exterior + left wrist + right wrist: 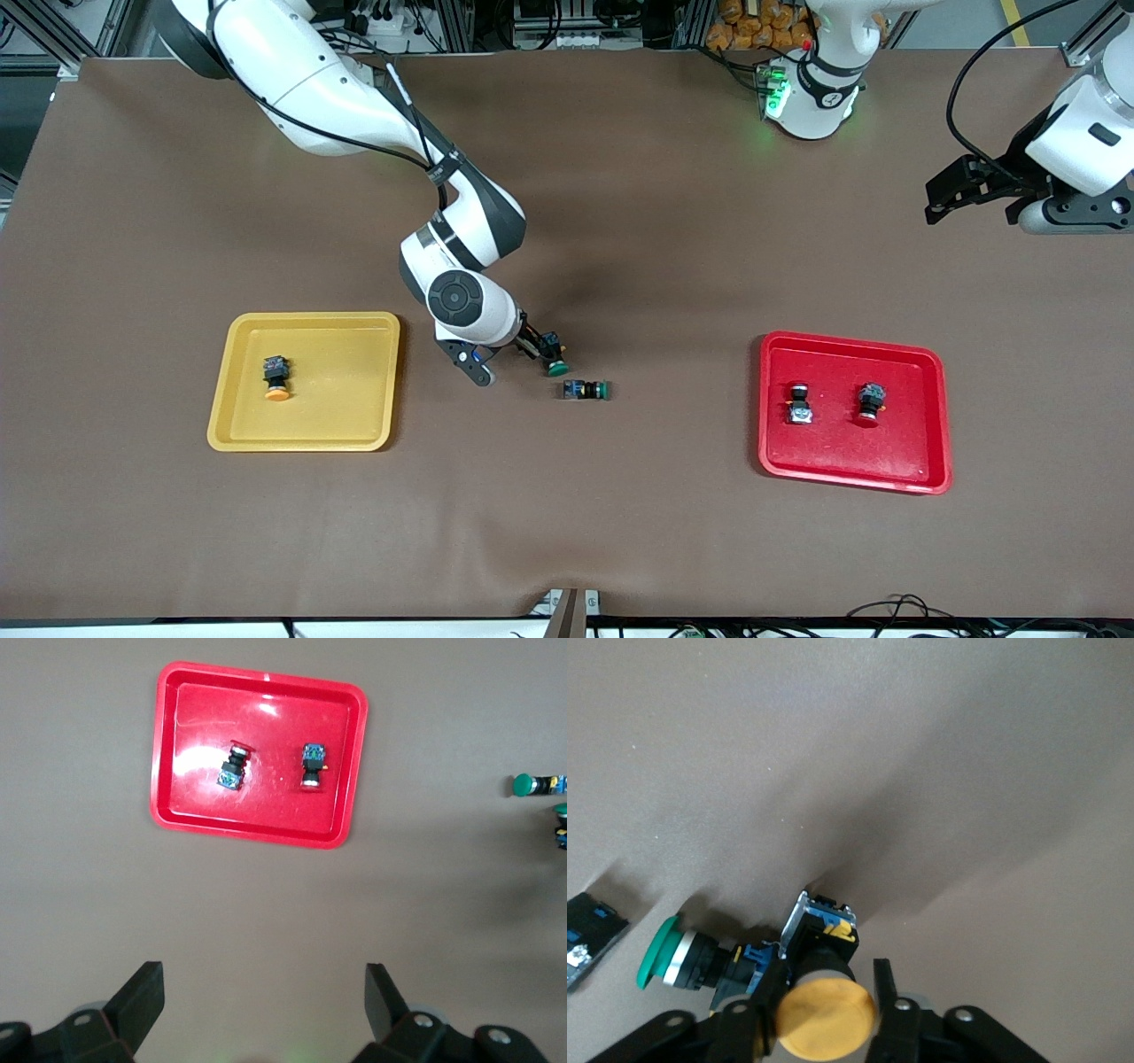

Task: Place red and yellow buttons in trays
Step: 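Grasp a second orange button with the right gripper while the left gripper withdraws, then carry the orange button into the yellow tray and open the right gripper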

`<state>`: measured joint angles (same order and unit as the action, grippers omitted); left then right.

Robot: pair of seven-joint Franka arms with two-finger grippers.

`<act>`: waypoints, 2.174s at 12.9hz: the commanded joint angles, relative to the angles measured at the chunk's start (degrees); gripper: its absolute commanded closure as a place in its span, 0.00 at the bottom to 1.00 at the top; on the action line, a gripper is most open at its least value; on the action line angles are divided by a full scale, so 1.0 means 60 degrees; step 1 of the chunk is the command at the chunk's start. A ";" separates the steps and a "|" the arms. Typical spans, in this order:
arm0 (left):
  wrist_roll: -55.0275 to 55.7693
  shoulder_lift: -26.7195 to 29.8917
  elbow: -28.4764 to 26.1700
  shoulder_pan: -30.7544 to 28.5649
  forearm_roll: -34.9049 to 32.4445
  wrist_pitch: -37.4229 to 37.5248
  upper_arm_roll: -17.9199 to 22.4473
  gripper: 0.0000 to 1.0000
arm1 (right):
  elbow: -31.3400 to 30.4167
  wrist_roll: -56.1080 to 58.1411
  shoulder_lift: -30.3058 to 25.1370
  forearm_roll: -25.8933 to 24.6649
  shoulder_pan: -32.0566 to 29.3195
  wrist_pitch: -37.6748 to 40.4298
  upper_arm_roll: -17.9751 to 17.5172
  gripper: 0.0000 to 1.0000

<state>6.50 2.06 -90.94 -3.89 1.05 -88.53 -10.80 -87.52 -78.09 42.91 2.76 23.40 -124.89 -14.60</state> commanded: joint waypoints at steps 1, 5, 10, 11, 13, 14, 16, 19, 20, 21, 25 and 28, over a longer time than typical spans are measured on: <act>-0.0101 -0.0488 0.0566 -0.0084 0.0395 0.0047 0.0013 0.00 | 0.0040 -0.0082 -0.0076 -0.0211 -0.0091 0.0043 0.0003 1.00; -0.0145 -0.0504 0.0596 -0.0084 0.0440 -0.0011 0.0013 0.00 | 0.0347 0.0925 -0.0208 -0.0167 -0.0617 0.1123 -0.0027 1.00; -0.0160 -0.0504 0.0741 -0.0113 0.0660 -0.0026 0.0100 0.00 | 0.0465 0.4101 -0.0646 -0.0210 -0.2124 0.2591 -0.0012 1.00; -0.0189 -0.0533 0.0757 -0.0113 0.0616 -0.0026 0.0115 0.00 | 0.0436 0.4906 -0.0676 -0.0240 -0.2490 0.2708 0.0031 1.00; -0.0481 -0.0606 0.0772 -0.0142 0.0441 -0.0026 0.0144 0.00 | 0.0348 0.7027 -0.0706 -0.0385 -0.3151 0.2928 0.0323 1.00; -0.0482 -0.0636 0.0786 -0.0142 0.0353 -0.0026 0.0159 0.00 | 0.0261 0.7546 -0.0778 -0.0648 -0.3153 0.2929 0.0586 1.00; -0.0526 -0.0549 0.0816 -0.0084 -0.0274 -0.0011 0.0101 0.00 | 0.0187 0.8147 -0.0779 -0.0738 -0.3284 0.2915 0.0866 1.00; -0.0599 -0.0241 0.0830 -0.0112 -0.0453 0.0077 0.0042 0.00 | 0.0172 0.9409 -0.0691 -0.0738 -0.3752 0.2915 0.0969 0.20; -0.0672 -0.0255 0.0830 -0.0127 -0.0439 0.0077 0.0100 0.00 | 0.0172 0.9411 -0.0677 -0.0724 -0.3782 0.2929 0.0969 0.00; -0.0803 -0.0270 0.0830 -0.0142 -0.0453 0.0077 0.0129 0.00 | 0.0172 0.9339 -0.0677 -0.0695 -0.3783 0.2944 0.0955 0.00; -0.1302 -0.0299 0.0772 -0.0493 -0.0307 0.0062 0.0130 0.00 | 0.0551 0.9294 -0.0691 -0.0562 -0.3710 0.2886 0.0940 0.00; -0.1288 -0.0109 0.0626 -0.0494 -0.0292 0.0077 0.0115 0.00 | 0.1573 0.9498 -0.0677 -0.0679 -0.3666 0.2871 0.0925 0.00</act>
<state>-0.35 0.02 -86.40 -6.41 -0.69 -88.62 -9.60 -81.69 -22.05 39.66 -0.54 1.41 -108.26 -8.56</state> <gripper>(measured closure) 0.000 0.000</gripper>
